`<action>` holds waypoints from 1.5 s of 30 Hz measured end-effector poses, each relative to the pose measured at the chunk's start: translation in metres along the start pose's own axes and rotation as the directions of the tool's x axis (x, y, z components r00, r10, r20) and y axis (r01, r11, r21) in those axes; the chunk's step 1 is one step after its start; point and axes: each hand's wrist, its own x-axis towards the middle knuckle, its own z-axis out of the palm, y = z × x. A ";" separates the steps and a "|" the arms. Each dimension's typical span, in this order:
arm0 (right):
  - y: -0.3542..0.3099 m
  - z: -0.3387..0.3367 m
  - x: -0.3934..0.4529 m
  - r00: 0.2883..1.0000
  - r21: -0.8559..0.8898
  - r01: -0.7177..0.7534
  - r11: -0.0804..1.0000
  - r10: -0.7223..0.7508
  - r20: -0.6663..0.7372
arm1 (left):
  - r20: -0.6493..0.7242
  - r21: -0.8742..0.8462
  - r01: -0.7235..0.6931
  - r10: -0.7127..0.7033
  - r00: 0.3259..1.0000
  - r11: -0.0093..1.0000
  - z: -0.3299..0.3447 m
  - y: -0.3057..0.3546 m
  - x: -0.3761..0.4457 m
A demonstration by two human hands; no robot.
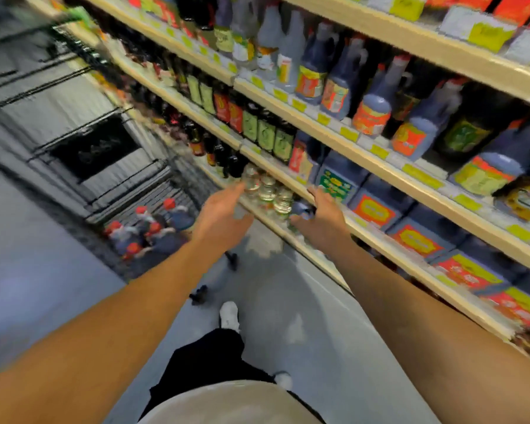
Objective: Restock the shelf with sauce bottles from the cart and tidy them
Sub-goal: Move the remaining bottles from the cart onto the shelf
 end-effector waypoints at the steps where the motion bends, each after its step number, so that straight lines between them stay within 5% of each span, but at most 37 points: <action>1: -0.012 0.015 -0.002 0.998 -0.026 0.053 0.998 -0.052 0.023 | -0.024 0.012 0.033 -0.032 0.999 0.999 -0.008 -0.016 -0.014; 12: -0.139 0.172 0.014 0.884 -0.078 0.358 0.930 -0.311 0.348 | -0.146 -0.059 0.487 -0.490 0.859 0.871 -0.080 -0.181 -0.115; 32: -0.209 0.316 0.179 0.740 -0.216 0.471 0.855 -0.250 0.625 | -0.120 -0.302 0.647 -0.702 0.702 0.700 -0.097 -0.301 -0.002; 38: -0.202 0.383 0.234 0.652 -0.237 0.541 0.807 -0.224 0.724 | 0.011 -0.177 0.730 -0.740 0.673 0.661 -0.062 -0.360 0.054; 41: -0.192 0.416 0.244 0.620 -0.201 0.527 0.826 -0.212 0.756 | 0.147 0.043 0.702 -0.700 0.699 0.710 -0.045 -0.389 0.072; 45: -0.180 0.448 0.241 0.648 -0.240 0.493 0.837 -0.169 0.742 | 0.298 0.239 0.638 -0.681 0.669 0.732 -0.039 -0.412 0.090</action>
